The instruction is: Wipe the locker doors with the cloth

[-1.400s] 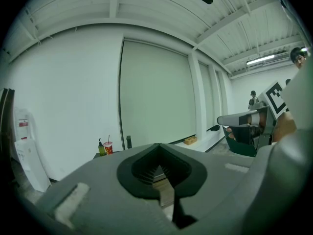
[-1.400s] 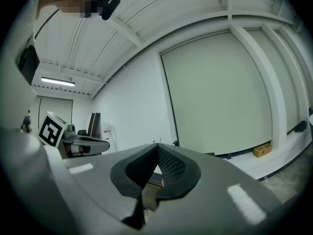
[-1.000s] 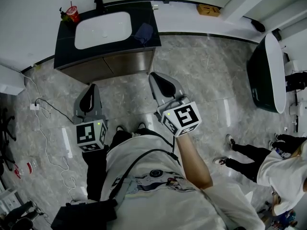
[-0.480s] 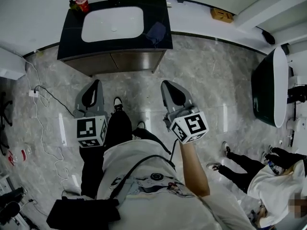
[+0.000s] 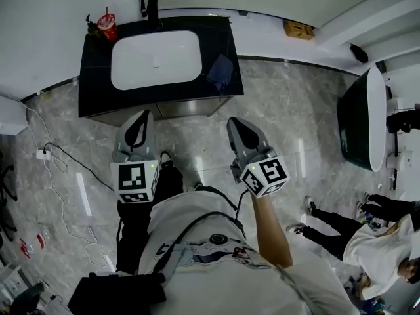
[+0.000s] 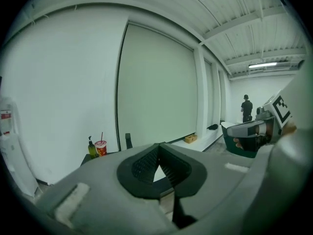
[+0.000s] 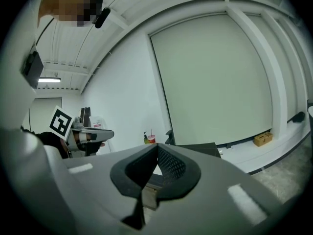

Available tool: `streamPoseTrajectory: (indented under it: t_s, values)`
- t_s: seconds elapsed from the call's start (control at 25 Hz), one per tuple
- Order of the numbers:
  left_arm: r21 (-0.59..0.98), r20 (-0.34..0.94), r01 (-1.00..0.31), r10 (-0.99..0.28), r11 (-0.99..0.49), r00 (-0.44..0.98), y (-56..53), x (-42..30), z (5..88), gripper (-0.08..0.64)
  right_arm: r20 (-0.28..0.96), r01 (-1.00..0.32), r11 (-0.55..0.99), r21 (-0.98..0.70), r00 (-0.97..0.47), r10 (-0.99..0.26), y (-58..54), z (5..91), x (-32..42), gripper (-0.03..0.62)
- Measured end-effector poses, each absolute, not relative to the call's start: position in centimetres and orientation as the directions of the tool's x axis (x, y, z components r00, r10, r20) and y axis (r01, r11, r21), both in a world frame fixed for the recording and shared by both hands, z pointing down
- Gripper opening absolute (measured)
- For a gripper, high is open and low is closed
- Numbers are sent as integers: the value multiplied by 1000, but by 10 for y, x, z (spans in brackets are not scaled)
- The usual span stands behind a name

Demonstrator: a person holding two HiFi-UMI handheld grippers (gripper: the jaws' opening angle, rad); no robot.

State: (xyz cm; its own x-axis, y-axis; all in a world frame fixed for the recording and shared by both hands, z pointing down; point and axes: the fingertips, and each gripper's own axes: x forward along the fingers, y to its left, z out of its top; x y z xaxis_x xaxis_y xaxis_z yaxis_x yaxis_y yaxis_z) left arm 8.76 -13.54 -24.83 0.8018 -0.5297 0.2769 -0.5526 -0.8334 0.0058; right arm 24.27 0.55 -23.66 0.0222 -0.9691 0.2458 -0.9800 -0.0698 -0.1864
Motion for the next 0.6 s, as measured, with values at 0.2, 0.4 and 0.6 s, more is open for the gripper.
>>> streamPoseTrajectory:
  t_s: [0.2, 0.4, 0.6]
  values:
    - [28, 297, -509, -479, -860, 826, -173, 100, -237, 0, 286, -972, -117, -203, 56, -957, -36, -221, 255, 23]
    - [64, 322, -498, -454, -865, 831, -191, 115, -229, 0, 339, -965, -145, -219, 64, -939, -57, -203, 269, 43]
    - [49, 340, -510, -466, -859, 817, -196, 138, -223, 0, 412, -959, -153, -240, 42, -910, -69, -159, 304, 63]
